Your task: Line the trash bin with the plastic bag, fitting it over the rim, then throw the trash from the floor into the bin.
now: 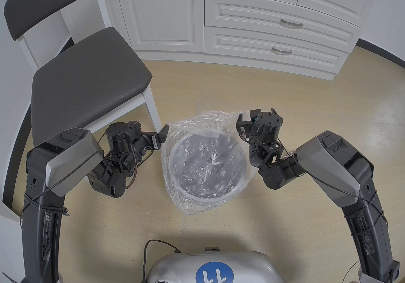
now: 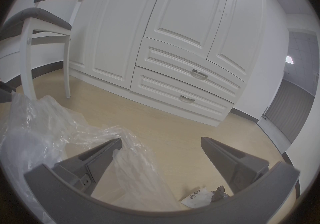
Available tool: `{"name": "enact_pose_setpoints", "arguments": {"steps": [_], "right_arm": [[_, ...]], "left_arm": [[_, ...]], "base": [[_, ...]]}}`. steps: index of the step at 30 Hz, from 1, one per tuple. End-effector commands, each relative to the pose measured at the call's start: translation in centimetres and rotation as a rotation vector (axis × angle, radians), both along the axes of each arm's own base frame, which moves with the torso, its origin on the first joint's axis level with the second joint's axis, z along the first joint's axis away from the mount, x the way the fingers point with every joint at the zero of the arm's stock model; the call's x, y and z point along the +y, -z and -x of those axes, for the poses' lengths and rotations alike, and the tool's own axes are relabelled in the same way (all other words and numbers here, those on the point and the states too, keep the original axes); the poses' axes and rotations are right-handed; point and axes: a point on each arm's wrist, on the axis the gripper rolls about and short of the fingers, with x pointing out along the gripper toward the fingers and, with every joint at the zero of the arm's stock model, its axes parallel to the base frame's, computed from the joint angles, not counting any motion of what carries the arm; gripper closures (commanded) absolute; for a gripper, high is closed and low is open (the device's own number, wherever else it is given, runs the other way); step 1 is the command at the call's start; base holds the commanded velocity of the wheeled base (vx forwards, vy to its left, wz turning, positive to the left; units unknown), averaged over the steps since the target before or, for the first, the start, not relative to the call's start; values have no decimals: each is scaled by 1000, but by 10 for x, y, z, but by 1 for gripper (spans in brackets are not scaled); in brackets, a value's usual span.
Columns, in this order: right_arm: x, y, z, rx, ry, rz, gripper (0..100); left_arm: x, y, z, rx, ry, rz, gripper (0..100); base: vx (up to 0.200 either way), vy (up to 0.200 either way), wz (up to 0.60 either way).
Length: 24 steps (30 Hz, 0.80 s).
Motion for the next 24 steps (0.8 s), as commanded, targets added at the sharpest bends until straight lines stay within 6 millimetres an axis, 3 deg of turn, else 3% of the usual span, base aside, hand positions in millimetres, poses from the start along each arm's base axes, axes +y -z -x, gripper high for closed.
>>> {"name": "enact_pose_setpoints", "arguments": {"steps": [1,15,24], "right_arm": [[-4,16,-11,9,15,-4,0],[-6,26,-15,80,-2,-51,0],[-8,30,-15,101,1,-41,0]], "left_arm": [[6,19,-9,20,-19,-5,0],[6,57,-16,75,-19,-19,0],[6,72,-5,141,-14,-39,0]], "base": [[0,0,0],[0,0,0],[0,0,0]]}}
